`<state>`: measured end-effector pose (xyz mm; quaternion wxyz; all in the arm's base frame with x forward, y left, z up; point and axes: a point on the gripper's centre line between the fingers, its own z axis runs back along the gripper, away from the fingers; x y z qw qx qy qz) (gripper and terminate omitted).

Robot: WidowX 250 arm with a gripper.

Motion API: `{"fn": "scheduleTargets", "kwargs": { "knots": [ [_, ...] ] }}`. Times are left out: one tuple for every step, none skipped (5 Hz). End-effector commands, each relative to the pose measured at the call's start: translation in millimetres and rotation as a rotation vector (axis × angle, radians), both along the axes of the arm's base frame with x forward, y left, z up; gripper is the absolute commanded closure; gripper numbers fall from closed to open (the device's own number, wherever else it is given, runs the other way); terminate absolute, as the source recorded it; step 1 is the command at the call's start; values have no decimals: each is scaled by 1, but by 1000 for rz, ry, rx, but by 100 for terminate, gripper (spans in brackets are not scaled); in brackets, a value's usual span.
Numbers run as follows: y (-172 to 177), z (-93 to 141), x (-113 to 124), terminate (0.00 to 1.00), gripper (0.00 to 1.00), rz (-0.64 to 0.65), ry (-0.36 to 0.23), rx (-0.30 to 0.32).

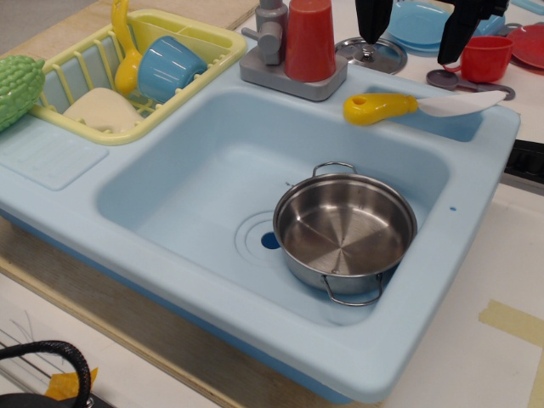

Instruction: Put knife in pot or pan

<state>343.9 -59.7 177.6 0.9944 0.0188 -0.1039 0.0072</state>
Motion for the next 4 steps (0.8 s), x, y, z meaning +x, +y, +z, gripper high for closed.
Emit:
{"fn": "scheduleTargets", "kwargs": {
  "knots": [
    [0, 0, 0, 0, 0, 0, 0, 0],
    [1, -3, -1, 0, 0, -32, -15, 15],
    [2, -7, -2, 0, 0, -116, -16, 38],
    [4, -11, 3, 0, 0, -175, -4, 53]
  ]
}}
